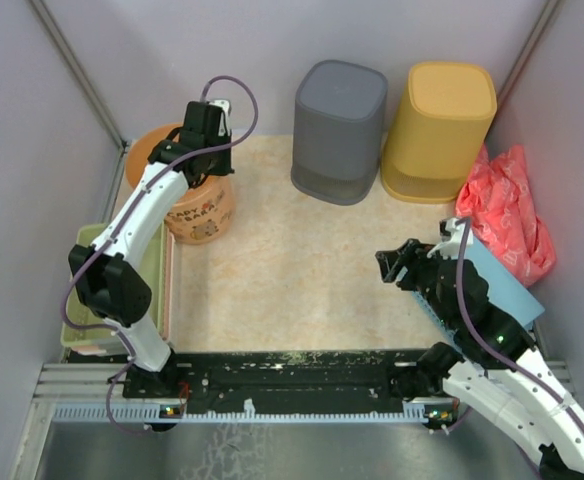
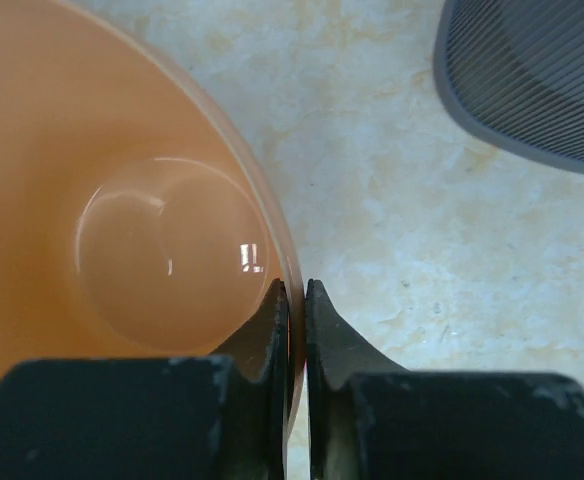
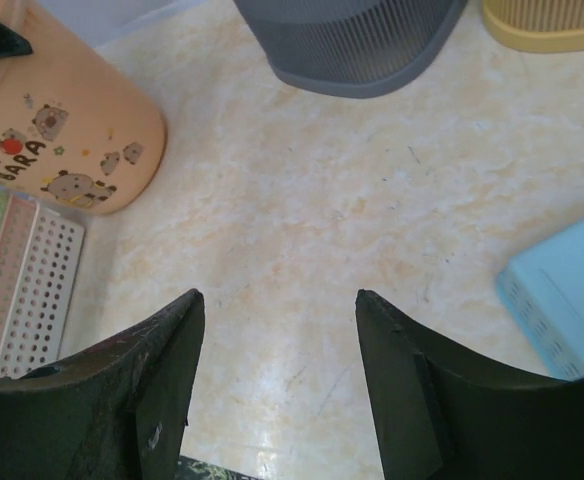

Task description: Turn the large container upside down

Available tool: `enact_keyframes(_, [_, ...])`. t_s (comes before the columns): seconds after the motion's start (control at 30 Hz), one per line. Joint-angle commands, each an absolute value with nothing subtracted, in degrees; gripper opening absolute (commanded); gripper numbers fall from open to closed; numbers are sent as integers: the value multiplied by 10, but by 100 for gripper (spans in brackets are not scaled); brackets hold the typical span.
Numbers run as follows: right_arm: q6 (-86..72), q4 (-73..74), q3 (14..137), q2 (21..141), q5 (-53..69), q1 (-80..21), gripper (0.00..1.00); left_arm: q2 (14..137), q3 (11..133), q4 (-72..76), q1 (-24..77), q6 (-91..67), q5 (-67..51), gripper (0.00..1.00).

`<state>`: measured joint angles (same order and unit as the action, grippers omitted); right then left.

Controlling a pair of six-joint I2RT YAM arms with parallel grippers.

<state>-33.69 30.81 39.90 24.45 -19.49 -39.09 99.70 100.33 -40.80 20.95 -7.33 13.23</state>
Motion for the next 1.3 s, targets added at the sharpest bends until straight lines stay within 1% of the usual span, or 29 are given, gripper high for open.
enact_keyframes(0.0, [-341, 374, 458, 244, -256, -388, 63, 998, 1064, -390, 211, -67, 36, 1])
enact_keyframes(0.17, [-340, 417, 515, 241, -307, -388, 63, 972, 1135, -421, 221, -99, -63, 0])
enact_keyframes(0.23, [-326, 439, 550, 243, -339, -388, 63, 943, 1137, -411, 221, -121, -102, 0])
enact_keyframes(0.33, [-299, 468, 609, 259, -368, -388, 63, 904, 1111, -376, 221, -183, -197, 0])
enact_keyframes(0.43, [-281, 495, 658, 282, -386, -388, 63, 853, 1017, -282, 221, -273, -324, 0])
enact_keyframes(0.53, [-276, 521, 689, 294, -411, -388, 63, 799, 876, -126, 222, -395, -416, 0])
enact_keyframes(0.6, [-274, 526, 696, 293, -416, -388, 63, 774, 798, -11, 228, -482, -452, 0])
enact_keyframes(0.73, [-276, 514, 688, 281, -410, -388, 63, 748, 651, 232, 264, -623, -488, 0])
enact_keyframes(0.8, [-282, 508, 684, 277, -398, -388, 63, 741, 583, 333, 277, -680, -485, 0])
enact_keyframes(0.93, [-292, 498, 671, 279, -373, -388, 63, 748, 490, 429, 289, -730, -479, 0])
enact_keyframes(1.03, [-312, 501, 661, 292, -343, -388, 63, 764, 460, 458, 290, -734, -493, 0])
enact_keyframes(1.07, [-333, 504, 657, 296, -331, -388, 63, 766, 466, 425, 291, -707, -502, 3])
enact_keyframes(1.1, [-353, 508, 651, 298, -317, -388, 63, 766, 481, 360, 290, -642, -506, 16])
enact_keyframes(1.13, [-372, 510, 643, 300, -299, -388, 63, 762, 502, 280, 291, -573, -494, 35])
enact_keyframes(1.17, [-396, 510, 633, 299, -277, -388, 64, 758, 532, 163, 293, -491, -459, 52])
enact_keyframes(1.2, [-419, 510, 619, 297, -256, -388, 65, 753, 567, 55, 298, -418, -412, 65])
enact_keyframes(1.23, [-442, 510, 605, 295, -233, -388, 65, 753, 604, -34, 303, -355, -357, 74])
enact_keyframes(1.27, [-460, 510, 592, 292, -213, -388, 65, 754, 631, -107, 307, -311, -316, 80])
